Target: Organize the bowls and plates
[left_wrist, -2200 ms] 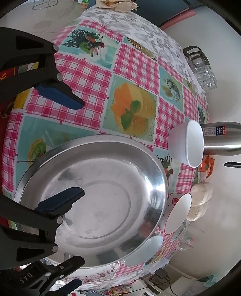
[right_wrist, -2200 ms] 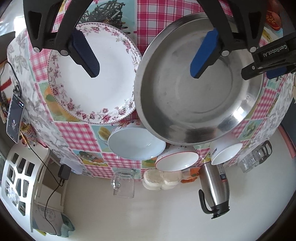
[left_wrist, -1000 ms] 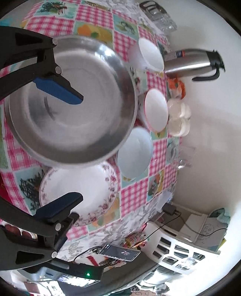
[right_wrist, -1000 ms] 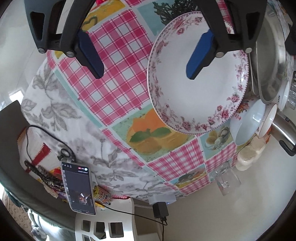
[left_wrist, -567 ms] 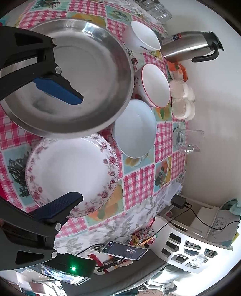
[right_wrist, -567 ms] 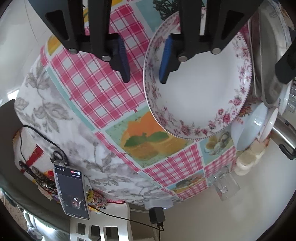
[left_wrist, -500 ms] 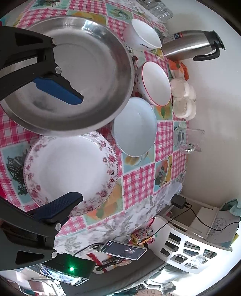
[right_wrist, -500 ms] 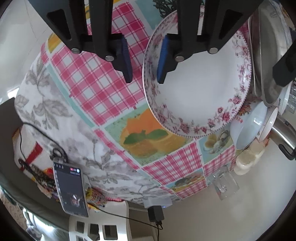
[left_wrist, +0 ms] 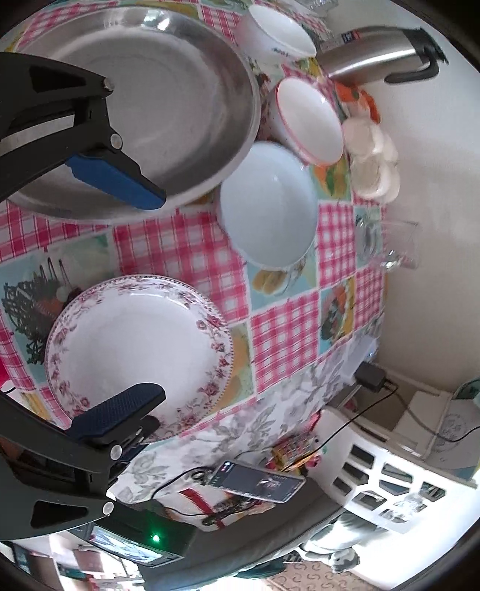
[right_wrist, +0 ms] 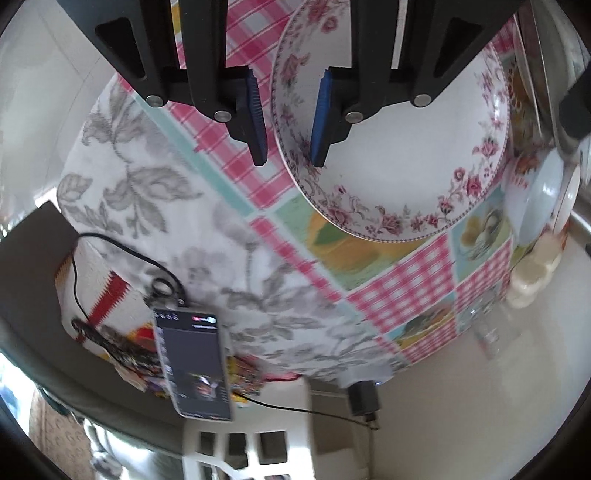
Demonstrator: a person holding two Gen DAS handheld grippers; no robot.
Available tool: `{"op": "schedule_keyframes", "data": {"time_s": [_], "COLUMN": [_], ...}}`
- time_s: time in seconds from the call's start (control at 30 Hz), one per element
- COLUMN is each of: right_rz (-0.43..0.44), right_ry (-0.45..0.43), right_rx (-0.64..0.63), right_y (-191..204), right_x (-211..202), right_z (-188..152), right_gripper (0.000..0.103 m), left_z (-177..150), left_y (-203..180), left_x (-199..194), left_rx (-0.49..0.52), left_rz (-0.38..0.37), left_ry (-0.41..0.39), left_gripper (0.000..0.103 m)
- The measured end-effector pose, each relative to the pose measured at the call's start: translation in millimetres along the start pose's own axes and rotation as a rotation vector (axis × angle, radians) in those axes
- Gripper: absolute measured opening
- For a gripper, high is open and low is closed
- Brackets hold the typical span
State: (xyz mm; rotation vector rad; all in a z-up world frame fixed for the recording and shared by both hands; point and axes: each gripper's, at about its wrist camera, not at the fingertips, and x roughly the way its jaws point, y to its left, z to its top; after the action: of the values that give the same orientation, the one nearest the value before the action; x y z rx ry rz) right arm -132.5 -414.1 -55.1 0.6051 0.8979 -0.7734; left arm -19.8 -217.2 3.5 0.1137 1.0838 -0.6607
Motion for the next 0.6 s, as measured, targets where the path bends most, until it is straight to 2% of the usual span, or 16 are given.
{"op": "schedule_keyframes", "data": {"time_s": [0.03,0.1,0.3,0.6], "right_rz": [-0.003,-0.011,0.002,0.057], "right_ry": [-0.002,-0.005,-0.005,0.009], "right_rx": [0.007,0.014,0.025,0.054], "right_y": [-2.0,-4.3,-5.2,-9.3], "right_x": [0.4,1.0,0.7,5.0], "right_z": [0.3,1.0,0.6,0.8], "right_gripper": [0.026,0.026,0.027,0.029], "left_z": [-0.1,-0.8,-2.6,-6.3], "left_y": [-2.3,-6.7,-8.4,-13.5], "left_x": [3.3,11.4,32.5,52.9], "left_rx": [0.004,0.014,0.013,0.032], "left_rz": [-0.005,-0.008,0.014,0.044], "left_ry": [0.011,0.037,0.098,0.133], "left_gripper": [0.092,0.079,0.068,0.067]}}
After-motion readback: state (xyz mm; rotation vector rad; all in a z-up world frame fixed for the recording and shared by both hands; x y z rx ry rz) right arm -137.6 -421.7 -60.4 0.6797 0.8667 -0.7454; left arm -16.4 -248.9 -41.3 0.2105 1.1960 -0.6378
